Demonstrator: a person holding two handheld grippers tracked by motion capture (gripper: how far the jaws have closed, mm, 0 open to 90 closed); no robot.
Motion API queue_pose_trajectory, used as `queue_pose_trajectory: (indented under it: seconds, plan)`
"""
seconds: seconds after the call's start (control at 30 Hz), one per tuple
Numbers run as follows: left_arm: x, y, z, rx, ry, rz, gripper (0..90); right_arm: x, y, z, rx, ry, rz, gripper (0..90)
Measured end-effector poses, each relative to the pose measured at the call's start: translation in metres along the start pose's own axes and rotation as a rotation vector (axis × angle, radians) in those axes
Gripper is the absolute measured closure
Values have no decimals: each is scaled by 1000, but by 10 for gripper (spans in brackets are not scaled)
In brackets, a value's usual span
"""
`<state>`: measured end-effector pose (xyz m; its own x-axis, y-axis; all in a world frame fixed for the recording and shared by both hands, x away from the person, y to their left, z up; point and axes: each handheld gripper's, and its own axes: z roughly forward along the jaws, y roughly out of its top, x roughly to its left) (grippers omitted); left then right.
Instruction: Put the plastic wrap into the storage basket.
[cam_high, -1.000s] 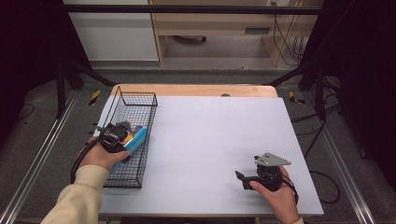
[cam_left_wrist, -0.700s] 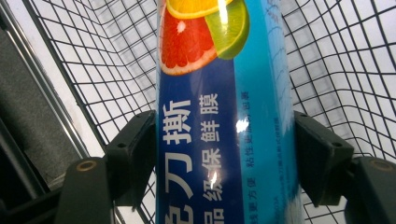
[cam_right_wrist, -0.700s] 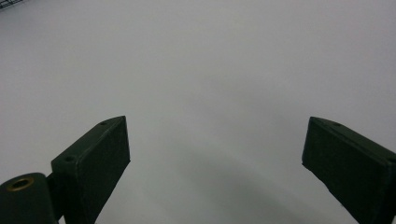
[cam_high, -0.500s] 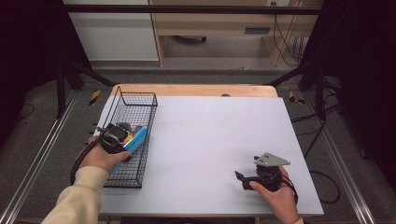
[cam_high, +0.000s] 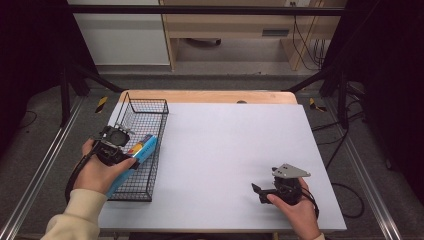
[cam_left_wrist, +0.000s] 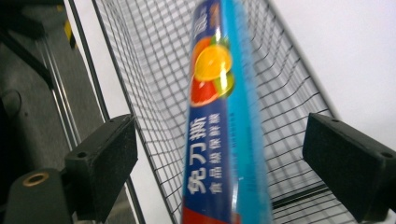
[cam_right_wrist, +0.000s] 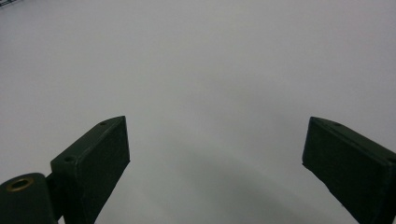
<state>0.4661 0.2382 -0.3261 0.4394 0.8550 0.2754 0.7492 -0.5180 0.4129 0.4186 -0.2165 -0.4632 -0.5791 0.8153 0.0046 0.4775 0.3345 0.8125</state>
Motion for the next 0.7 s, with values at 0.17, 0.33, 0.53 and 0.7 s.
queue_pose_trajectory:
  seconds: [0.17, 0.33, 0.53, 0.7]
  plan:
    - [-17, 4, -15, -73, -9, 30, 88, 0, 0, -1, -4, -4, 9, 74]
    - [-40, 10, -24, -152, -25, 39, 76, -2, 0, -2, -9, -13, 5, 70]
    - [-69, 20, -30, -205, -66, 100, 70, -3, 0, -4, -19, -25, 10, 58]
    - [-89, 27, -35, -259, -95, 130, 68, -5, 1, -6, -36, -35, 19, 49]
